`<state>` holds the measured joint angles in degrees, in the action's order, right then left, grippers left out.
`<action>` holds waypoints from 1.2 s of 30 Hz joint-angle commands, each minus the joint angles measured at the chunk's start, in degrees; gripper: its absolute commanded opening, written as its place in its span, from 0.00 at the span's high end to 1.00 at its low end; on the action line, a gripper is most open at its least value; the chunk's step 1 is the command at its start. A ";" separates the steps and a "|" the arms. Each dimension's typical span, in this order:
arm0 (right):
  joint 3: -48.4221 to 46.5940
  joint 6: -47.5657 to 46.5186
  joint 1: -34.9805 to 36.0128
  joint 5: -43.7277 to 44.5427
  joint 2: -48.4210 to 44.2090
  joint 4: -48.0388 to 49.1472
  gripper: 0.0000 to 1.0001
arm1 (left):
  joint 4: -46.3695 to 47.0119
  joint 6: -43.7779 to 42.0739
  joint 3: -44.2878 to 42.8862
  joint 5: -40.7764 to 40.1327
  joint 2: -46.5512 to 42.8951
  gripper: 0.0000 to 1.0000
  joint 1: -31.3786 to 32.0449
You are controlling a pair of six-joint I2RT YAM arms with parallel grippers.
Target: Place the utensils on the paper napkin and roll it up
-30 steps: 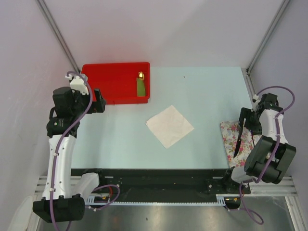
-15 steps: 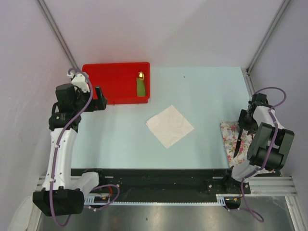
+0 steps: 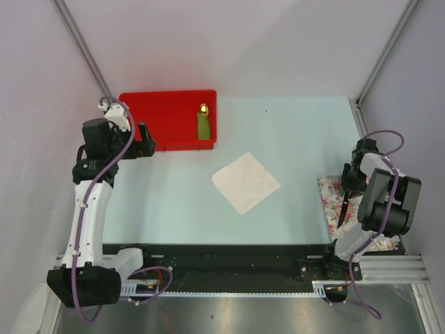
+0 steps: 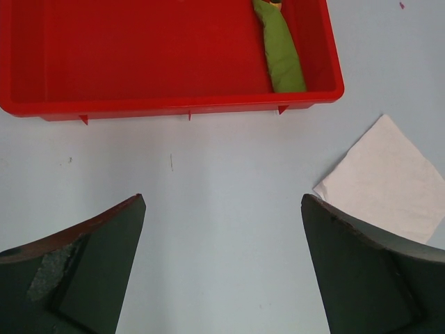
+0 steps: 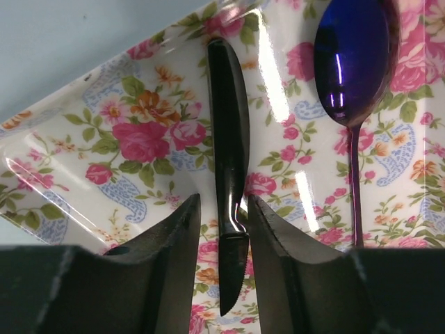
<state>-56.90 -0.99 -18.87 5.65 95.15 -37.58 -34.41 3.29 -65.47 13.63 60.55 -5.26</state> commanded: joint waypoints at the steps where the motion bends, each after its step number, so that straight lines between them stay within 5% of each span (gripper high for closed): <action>1: 0.04 0.73 1.30 1.55 2.13 1.90 0.62 | 3.38 2.24 -2.11 1.58 0.70 0.00 -0.10; 6: -0.92 0.73 1.39 0.95 4.77 0.85 0.71 | 4.44 2.51 -3.17 2.01 1.85 0.00 -0.10; 12: -1.89 0.47 -1.51 -1.96 7.06 -0.21 1.00 | 5.67 2.51 -4.49 6.41 3.43 0.00 0.16; 24: -2.16 -3.75 -2.13 -3.72 -2.07 -2.76 1.00 | 13.58 0.14 -4.31 15.63 7.02 0.00 13.77; 31: -1.02 -5.86 -2.39 -3.10 -5.33 -2.85 1.00 | 14.98 0.75 -9.75 16.52 20.53 0.00 32.64; 36: -1.28 -5.86 -2.57 -2.66 -3.75 -4.43 0.97 | 16.13 3.03 -19.22 17.83 31.10 0.00 40.67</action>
<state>-58.00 -6.02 -20.97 2.31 91.55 -40.64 -21.17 4.40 -76.34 28.51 85.93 30.79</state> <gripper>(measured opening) 0.009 0.996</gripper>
